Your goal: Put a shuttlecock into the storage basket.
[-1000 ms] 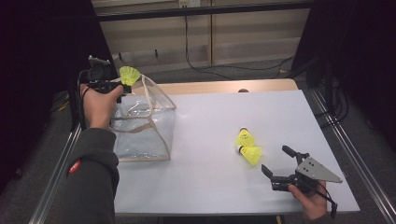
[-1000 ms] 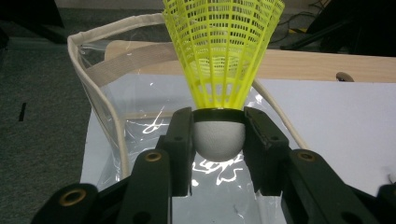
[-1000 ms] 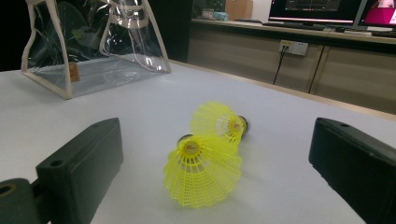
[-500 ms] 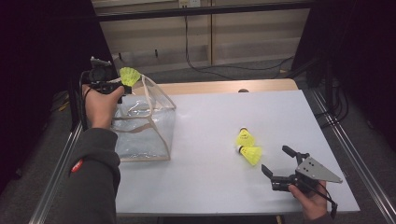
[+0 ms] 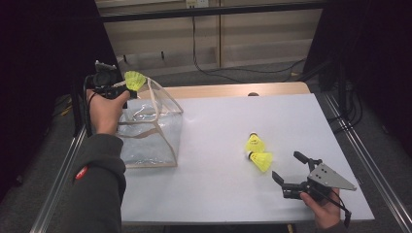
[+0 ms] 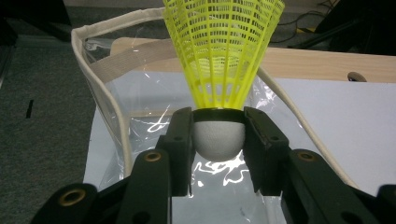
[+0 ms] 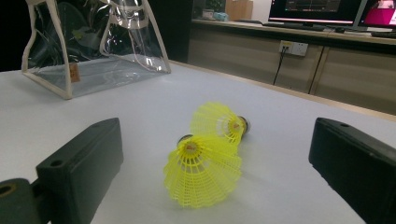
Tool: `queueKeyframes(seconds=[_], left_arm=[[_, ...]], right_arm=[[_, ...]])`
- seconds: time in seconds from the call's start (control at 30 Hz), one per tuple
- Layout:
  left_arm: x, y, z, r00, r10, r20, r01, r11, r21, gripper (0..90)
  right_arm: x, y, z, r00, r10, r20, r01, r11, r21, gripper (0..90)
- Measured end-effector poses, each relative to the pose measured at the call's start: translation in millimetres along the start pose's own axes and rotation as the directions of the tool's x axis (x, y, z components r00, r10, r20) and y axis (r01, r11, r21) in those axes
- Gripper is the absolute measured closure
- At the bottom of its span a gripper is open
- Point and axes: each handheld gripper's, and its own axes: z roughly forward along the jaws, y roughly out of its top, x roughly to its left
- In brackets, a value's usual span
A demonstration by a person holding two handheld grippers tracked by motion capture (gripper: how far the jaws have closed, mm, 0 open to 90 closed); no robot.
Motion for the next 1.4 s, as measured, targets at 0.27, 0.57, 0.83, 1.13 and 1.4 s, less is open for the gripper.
queueKeyframes(seconds=[0.27, 0.57, 0.83, 1.13, 1.4], left_arm=[[1.7, -2.4, 4.0, 1.0000, -0.003, -0.008, 0.003, 1.0000, -0.006, 63.5], [-0.5, -3.5, 4.2, 0.9999, 0.013, -0.010, -0.014, 0.9994, -0.031, 57.0], [-5.9, -2.0, -0.3, 0.9990, 0.007, 0.045, -0.005, 0.9991, -0.043, 52.4], [-16.9, 0.7, -9.7, 0.9919, 0.035, 0.122, -0.031, 0.9990, -0.033, 47.0], [-24.7, 3.1, -17.4, 0.9848, 0.059, 0.164, -0.056, 0.9982, -0.025, 41.9]], right_arm=[[-0.2, -0.2, 0.4, 1.0000, -0.002, -0.002, 0.002, 1.000, 0.000, 2.8], [-0.2, 0.0, -0.1, 1.0000, -0.001, -0.001, 0.001, 1.000, 0.000, 2.8], [0.0, 0.0, -0.2, 1.0000, 0.000, 0.002, 0.000, 1.000, -0.001, 2.8], [0.3, 0.2, -0.4, 1.0000, -0.002, 0.001, 0.002, 1.000, 0.001, 2.8], [0.6, 0.4, -0.3, 1.0000, -0.004, 0.000, 0.004, 1.000, 0.000, 2.8]])
